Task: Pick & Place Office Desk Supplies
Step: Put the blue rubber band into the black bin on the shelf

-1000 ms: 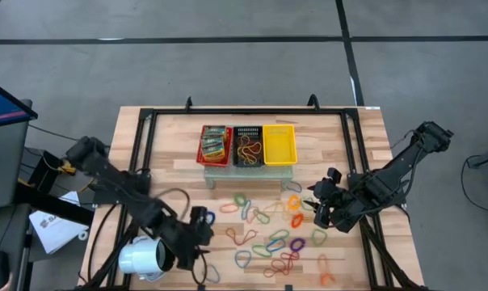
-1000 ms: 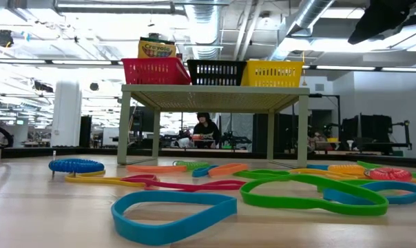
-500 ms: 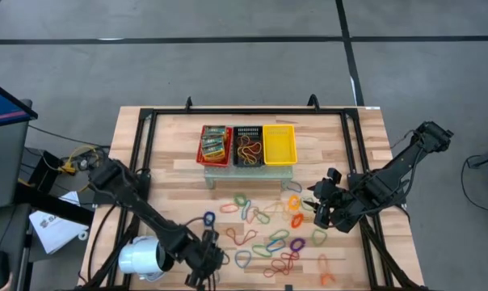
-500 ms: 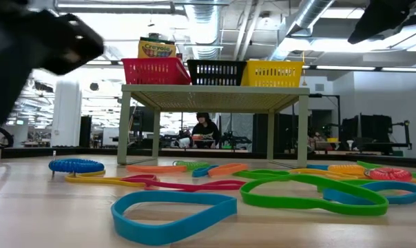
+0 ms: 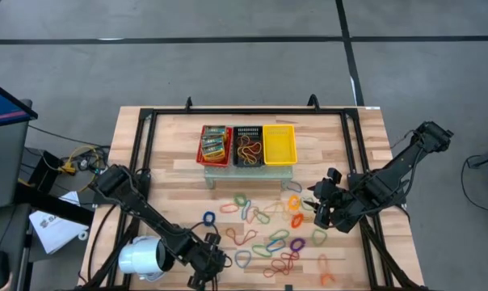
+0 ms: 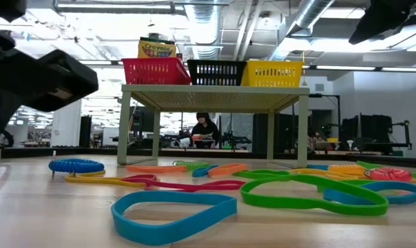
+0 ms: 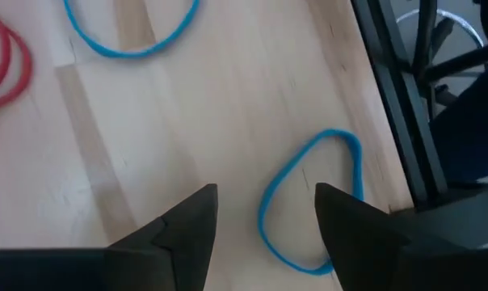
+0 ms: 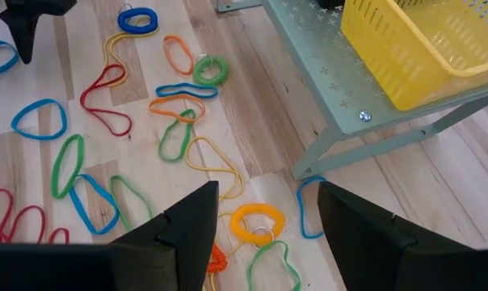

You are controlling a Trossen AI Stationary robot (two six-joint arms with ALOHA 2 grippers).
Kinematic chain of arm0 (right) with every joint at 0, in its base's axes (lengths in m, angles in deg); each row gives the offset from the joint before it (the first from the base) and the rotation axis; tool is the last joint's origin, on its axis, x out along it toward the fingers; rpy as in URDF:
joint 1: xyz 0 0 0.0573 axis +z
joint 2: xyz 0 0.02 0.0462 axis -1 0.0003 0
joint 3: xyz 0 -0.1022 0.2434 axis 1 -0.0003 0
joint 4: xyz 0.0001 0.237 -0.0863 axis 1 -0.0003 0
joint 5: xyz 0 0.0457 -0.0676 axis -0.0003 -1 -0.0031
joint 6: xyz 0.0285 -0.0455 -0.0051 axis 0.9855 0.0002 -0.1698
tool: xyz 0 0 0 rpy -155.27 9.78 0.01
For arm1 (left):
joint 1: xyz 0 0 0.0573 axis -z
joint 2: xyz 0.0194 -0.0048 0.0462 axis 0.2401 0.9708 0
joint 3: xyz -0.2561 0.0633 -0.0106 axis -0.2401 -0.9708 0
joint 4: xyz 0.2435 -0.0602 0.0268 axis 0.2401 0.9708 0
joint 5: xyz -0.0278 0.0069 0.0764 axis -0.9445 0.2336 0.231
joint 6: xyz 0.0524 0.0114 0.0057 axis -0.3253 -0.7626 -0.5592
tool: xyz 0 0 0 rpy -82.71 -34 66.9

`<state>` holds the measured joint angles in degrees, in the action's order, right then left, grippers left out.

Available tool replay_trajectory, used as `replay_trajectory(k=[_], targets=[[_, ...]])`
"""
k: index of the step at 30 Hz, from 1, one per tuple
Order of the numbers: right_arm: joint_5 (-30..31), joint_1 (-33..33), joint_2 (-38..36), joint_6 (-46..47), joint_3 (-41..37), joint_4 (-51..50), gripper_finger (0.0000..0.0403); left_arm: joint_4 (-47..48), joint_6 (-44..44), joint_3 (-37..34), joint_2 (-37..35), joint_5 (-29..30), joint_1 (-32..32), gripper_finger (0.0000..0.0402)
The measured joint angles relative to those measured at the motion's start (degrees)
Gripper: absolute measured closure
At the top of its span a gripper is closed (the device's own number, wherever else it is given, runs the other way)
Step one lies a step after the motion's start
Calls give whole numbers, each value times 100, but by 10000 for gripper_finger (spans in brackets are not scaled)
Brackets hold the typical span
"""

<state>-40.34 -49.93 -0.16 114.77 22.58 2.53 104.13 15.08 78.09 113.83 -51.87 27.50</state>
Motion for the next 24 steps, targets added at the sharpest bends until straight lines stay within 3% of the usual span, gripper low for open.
replay_trajectory(k=[9,12,18,24], targets=[[-4,7,0,-4,0,-3,194,-686,493,-773,-54,6,-27,232],[-7,4,0,-26,0,-7,194,-614,477,-781,-52,20,-28,268],[-7,4,0,-30,0,-20,194,-530,484,-796,-42,9,-42,379],[-21,4,0,-29,0,-19,194,-539,464,-817,-215,117,-73,399]])
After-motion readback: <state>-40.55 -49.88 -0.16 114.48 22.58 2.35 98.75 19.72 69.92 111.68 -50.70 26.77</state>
